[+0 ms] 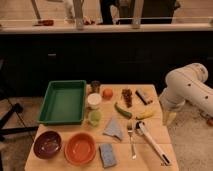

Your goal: Place apple in plastic cup

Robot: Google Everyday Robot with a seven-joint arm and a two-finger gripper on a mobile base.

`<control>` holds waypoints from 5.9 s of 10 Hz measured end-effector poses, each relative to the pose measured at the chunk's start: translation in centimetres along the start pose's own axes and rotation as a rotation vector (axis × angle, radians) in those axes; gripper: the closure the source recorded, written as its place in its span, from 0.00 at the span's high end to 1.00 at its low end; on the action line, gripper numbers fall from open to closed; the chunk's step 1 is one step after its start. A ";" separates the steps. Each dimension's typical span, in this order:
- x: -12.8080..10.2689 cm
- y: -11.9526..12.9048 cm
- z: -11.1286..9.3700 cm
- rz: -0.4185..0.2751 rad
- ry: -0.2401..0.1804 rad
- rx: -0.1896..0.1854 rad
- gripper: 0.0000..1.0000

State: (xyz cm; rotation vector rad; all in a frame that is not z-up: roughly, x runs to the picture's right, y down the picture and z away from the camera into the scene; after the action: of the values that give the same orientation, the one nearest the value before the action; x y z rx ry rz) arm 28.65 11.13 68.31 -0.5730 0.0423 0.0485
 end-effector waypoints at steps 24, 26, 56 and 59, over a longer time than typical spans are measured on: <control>-13.3 -9.4 2.4 -0.987 -0.037 0.007 0.80; -15.0 -10.8 4.6 -1.126 -0.055 -0.030 0.80; -26.5 -18.7 15.2 -1.599 -0.036 0.060 0.80; -26.5 -18.7 15.2 -1.597 -0.036 0.060 0.80</control>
State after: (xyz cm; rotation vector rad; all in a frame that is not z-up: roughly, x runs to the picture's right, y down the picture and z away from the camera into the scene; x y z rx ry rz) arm 3.73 2.79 92.59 -0.4144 -0.4522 -1.4873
